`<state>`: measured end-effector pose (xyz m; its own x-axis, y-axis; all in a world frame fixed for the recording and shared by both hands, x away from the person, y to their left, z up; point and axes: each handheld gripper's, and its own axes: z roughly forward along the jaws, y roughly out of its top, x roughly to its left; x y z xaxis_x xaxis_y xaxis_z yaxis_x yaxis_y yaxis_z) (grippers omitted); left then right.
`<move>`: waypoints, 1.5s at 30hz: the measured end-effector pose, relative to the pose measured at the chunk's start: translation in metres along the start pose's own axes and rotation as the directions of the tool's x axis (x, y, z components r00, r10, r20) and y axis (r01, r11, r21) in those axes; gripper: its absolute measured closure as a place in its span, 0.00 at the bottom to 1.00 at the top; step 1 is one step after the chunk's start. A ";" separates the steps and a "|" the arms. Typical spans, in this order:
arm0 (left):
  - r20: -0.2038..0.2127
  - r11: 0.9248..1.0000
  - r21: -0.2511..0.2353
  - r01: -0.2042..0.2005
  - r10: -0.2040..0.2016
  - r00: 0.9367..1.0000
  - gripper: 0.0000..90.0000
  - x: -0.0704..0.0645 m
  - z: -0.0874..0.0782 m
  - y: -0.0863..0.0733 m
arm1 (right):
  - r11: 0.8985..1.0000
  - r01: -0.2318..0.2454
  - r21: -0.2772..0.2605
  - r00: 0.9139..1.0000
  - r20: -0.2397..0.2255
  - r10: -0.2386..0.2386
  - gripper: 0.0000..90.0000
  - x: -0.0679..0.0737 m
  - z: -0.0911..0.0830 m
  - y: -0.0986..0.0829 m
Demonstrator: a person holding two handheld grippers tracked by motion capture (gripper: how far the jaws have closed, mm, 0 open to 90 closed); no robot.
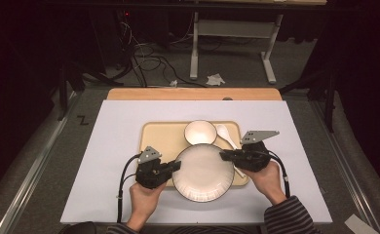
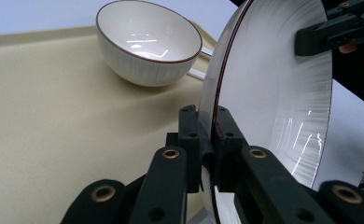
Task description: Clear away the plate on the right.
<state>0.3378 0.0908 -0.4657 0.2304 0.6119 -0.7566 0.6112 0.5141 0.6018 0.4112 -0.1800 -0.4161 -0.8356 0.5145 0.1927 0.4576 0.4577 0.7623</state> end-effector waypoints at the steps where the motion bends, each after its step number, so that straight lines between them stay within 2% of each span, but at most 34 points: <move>1: 0.004 1.000 -0.007 -0.005 0.005 1.000 0.95 0.000 -0.001 0.002 | 1.000 0.011 -0.002 1.000 0.005 -0.011 0.95 0.001 0.000 0.000; 4: 0.011 0.999 -0.053 -0.007 0.008 1.000 0.95 -0.002 -0.004 0.005 | 0.999 0.034 0.003 0.999 0.016 -0.034 0.95 0.006 -0.002 -0.001; 7: 0.007 0.996 -0.081 -0.047 0.048 0.999 0.95 -0.005 -0.005 0.005 | 0.998 0.064 0.002 0.997 0.049 -0.064 0.93 0.013 -0.003 -0.002; 11: 0.015 0.992 -0.100 -0.079 0.081 0.997 0.95 -0.012 -0.005 0.006 | 0.999 0.052 -0.004 0.996 0.068 -0.052 0.88 0.016 -0.007 -0.006; 13: 0.017 0.989 -0.095 -0.114 0.116 0.993 0.95 -0.014 -0.005 0.007 | 0.999 0.040 -0.003 0.996 0.076 -0.040 0.84 0.017 -0.009 -0.008; 17: 0.030 0.988 -0.090 -0.126 0.129 0.991 0.95 -0.018 -0.002 0.007 | 0.999 0.041 -0.004 0.995 0.091 -0.040 0.76 0.019 -0.013 -0.012; 20: 0.034 0.985 -0.081 -0.153 0.156 0.987 0.95 -0.022 -0.001 0.007 | 0.999 0.044 0.005 0.993 0.108 -0.044 0.70 0.020 -0.016 -0.015; 23: 0.042 0.982 -0.072 -0.174 0.178 0.983 0.95 -0.026 0.000 0.008 | 0.999 0.035 0.008 0.992 0.120 -0.036 0.69 0.022 -0.020 -0.019; 28: 0.064 0.987 -0.058 -0.151 0.155 0.986 0.95 -0.027 0.004 0.009 | 1.000 0.017 -0.004 0.989 0.144 -0.016 0.68 0.025 -0.027 -0.023; 30: 0.064 0.986 -0.049 -0.162 0.165 0.984 0.95 -0.027 0.004 0.009 | 1.000 0.016 -0.015 0.988 0.151 -0.013 0.68 0.025 -0.030 -0.025; 33: 0.071 0.987 -0.052 -0.155 0.159 0.985 0.95 -0.027 0.004 0.012 | 1.000 0.014 -0.027 0.987 0.160 -0.009 0.68 0.025 -0.036 -0.027; 34: 0.075 0.986 -0.046 -0.162 0.165 0.983 0.95 -0.027 0.003 0.013 | 0.999 0.010 -0.035 0.988 0.158 -0.004 0.68 0.025 -0.039 -0.029; 40: 0.079 0.988 -0.060 -0.144 0.149 0.986 0.95 -0.025 0.001 0.018 | 0.998 -0.006 -0.064 0.989 0.145 0.016 0.67 0.022 -0.050 -0.036; 43: 0.076 0.987 -0.062 -0.147 0.151 0.986 0.95 -0.024 -0.001 0.021 | 0.997 0.012 -0.077 0.990 0.142 -0.001 0.65 0.021 -0.054 -0.036; 45: 0.073 0.987 -0.072 -0.141 0.146 0.987 0.95 -0.023 -0.003 0.024 | 0.996 0.008 -0.091 0.990 0.140 0.005 0.64 0.020 -0.057 -0.037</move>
<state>0.3447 0.0908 -0.4335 0.3717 0.6352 -0.6770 0.5163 0.4646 0.7194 0.3598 -0.2281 -0.4051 -0.7823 0.6135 0.1077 0.4213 0.3937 0.8170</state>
